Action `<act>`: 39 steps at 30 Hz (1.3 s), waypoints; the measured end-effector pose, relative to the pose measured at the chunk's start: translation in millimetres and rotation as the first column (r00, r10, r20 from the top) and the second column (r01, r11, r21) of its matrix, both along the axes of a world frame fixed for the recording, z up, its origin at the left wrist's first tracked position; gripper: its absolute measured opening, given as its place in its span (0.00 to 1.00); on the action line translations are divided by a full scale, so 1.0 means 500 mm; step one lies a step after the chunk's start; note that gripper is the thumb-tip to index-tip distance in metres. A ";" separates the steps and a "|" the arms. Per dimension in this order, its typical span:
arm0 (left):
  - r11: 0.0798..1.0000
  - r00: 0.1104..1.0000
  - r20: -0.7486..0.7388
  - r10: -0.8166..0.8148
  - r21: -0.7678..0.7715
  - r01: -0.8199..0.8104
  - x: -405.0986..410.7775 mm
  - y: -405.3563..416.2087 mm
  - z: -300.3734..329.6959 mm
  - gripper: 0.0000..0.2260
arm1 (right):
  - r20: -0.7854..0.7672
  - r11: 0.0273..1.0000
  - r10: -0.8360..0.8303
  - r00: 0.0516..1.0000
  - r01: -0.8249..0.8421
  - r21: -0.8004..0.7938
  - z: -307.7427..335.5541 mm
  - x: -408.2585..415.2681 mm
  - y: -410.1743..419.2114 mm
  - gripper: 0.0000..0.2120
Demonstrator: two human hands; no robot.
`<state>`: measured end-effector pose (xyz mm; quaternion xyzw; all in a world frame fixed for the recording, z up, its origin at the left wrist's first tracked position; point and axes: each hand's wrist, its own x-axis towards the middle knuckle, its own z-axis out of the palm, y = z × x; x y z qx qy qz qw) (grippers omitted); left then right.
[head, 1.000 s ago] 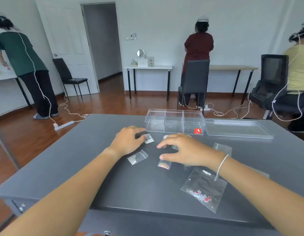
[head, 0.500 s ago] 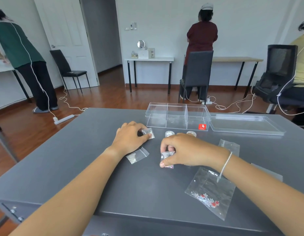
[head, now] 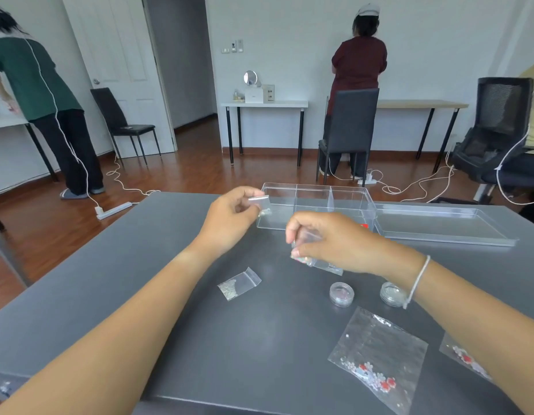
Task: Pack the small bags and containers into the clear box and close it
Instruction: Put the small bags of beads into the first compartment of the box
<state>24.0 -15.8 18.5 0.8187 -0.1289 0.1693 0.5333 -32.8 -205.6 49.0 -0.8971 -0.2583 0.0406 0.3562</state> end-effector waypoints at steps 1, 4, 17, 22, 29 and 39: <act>1.000 1.000 0.012 0.000 -0.010 0.000 0.009 -0.002 0.009 0.08 | 0.018 1.000 -0.008 1.000 0.008 0.026 0.006 0.007 -0.003 0.11; 1.000 0.999 0.043 0.004 0.000 -0.004 0.038 -0.011 0.032 0.09 | 0.042 0.994 -0.016 0.999 0.011 0.105 0.025 0.029 -0.008 0.12; 0.889 0.997 -0.073 0.019 0.457 0.017 0.138 -0.028 0.038 0.09 | 0.118 0.980 -0.133 0.984 0.113 0.162 0.049 0.133 -0.024 0.21; 0.800 0.978 -0.206 -0.005 0.586 0.127 0.152 -0.037 0.068 0.11 | 0.130 0.977 -0.150 0.980 0.127 0.174 0.041 0.146 -0.027 0.18; 0.723 0.958 -0.287 0.006 0.663 0.194 0.166 -0.043 0.083 0.12 | 0.113 0.973 -0.162 0.980 0.139 0.185 0.030 0.154 -0.026 0.18; 0.871 1.000 0.012 -0.025 0.490 0.016 0.117 0.005 0.063 0.09 | 0.115 0.955 -0.242 0.963 0.215 0.206 0.035 0.190 -0.006 0.16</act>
